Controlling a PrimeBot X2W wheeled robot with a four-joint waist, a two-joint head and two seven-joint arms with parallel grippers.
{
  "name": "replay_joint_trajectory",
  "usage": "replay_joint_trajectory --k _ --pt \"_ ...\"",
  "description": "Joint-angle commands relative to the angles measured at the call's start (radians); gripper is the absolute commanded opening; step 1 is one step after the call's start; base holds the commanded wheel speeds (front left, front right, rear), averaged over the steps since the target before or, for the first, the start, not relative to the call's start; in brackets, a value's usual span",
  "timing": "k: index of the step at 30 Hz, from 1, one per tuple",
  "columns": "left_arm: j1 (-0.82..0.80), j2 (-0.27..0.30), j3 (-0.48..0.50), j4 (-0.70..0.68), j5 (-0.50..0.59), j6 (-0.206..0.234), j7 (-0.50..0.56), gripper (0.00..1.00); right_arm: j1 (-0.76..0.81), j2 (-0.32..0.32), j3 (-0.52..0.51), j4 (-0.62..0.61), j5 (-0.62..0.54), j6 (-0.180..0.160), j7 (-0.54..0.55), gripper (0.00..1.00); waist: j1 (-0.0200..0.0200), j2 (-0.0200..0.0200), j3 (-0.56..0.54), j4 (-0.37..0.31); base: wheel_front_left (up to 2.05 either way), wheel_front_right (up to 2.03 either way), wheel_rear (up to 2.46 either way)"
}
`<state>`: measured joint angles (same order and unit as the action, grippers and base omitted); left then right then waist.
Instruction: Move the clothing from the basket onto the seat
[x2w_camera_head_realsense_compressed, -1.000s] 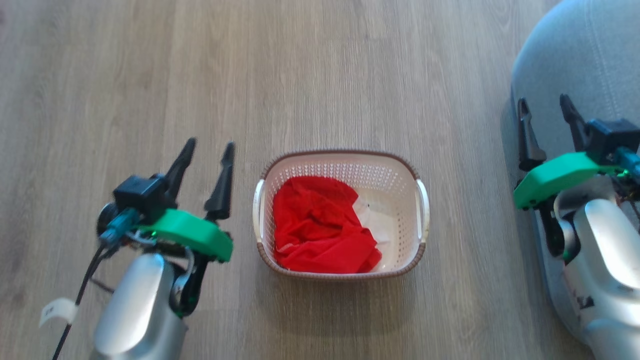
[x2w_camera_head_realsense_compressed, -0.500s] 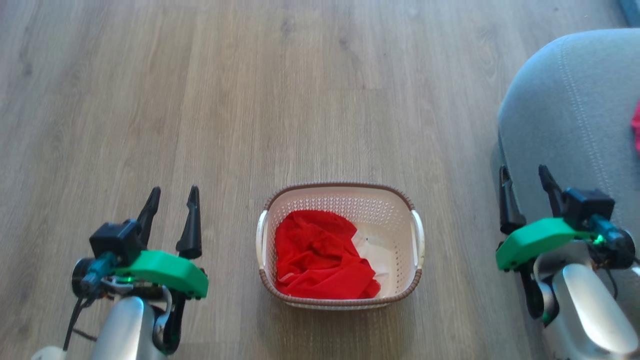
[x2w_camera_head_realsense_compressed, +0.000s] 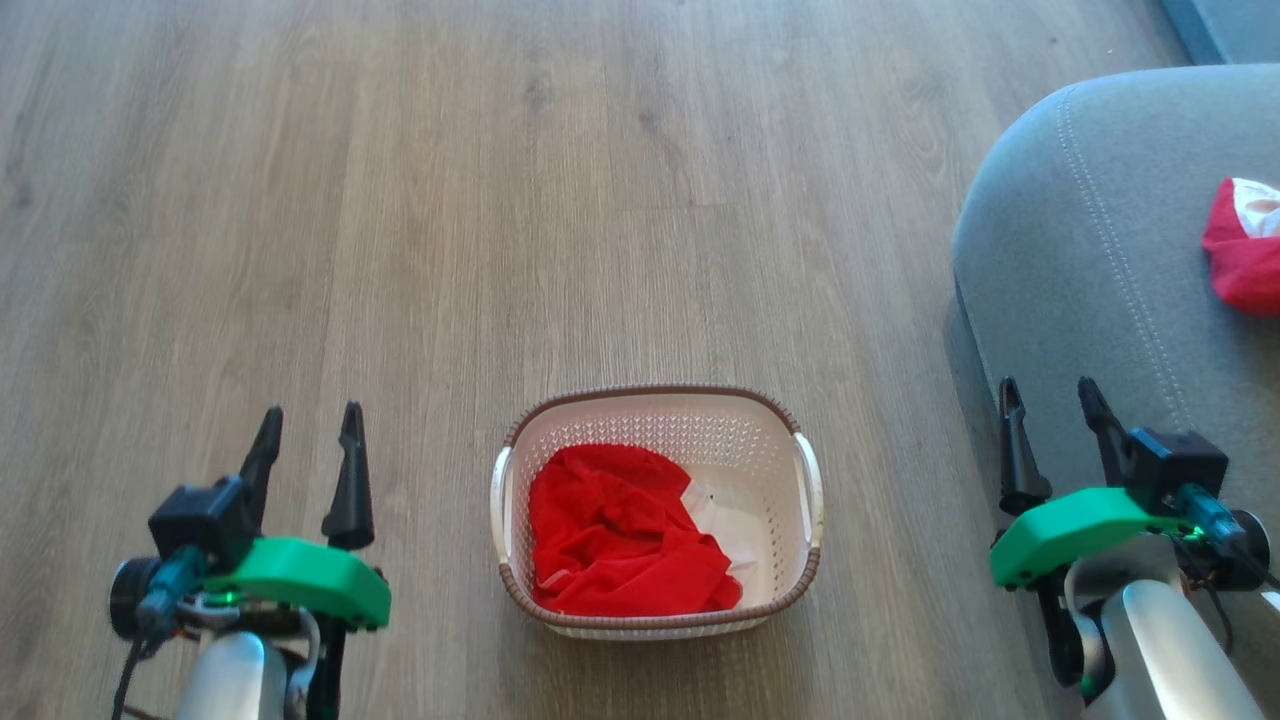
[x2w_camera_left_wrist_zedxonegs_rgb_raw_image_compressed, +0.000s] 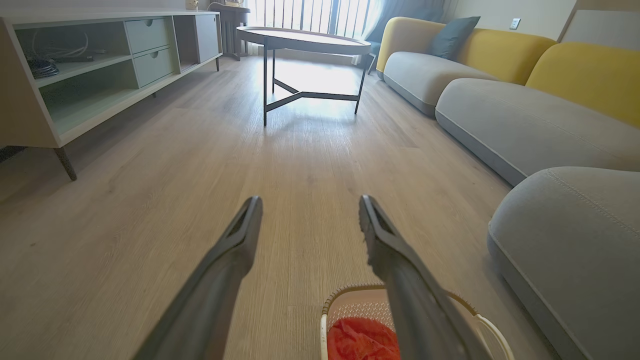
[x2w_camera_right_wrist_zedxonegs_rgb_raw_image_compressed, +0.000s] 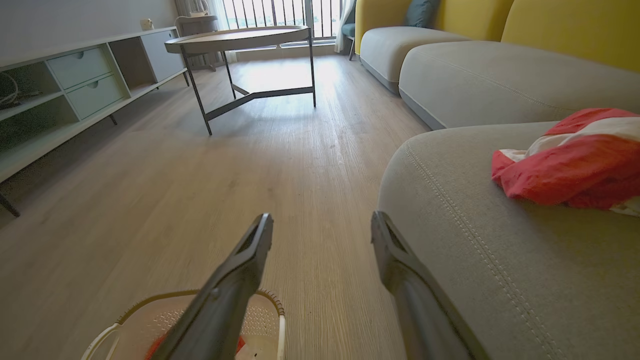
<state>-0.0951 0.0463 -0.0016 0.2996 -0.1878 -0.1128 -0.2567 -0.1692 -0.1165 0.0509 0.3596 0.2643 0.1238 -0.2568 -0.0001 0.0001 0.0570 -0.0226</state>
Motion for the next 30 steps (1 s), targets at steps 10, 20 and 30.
replay_joint_trajectory --k 10,20,30 --pt "0.024 0.004 0.008 -0.074 0.0 0.033 -0.005 1.0 0.025 0.023 0.006 -0.127 -0.024 0.007 -0.005 1.0 0.0001 -0.0001 -0.009 -0.003 0.0 0.0 0.0" --pt "0.025 0.004 -0.002 -0.096 0.006 0.042 -0.005 1.0 0.029 0.031 0.002 -0.165 -0.036 0.007 -0.005 1.0 0.0001 -0.0001 0.001 -0.003 0.0 0.0 0.0" --pt "0.02 0.004 -0.008 -0.094 0.007 0.041 -0.005 1.0 0.023 0.033 0.006 -0.161 -0.042 0.007 -0.005 1.0 0.0001 -0.0001 0.008 -0.005 0.0 0.0 0.0"
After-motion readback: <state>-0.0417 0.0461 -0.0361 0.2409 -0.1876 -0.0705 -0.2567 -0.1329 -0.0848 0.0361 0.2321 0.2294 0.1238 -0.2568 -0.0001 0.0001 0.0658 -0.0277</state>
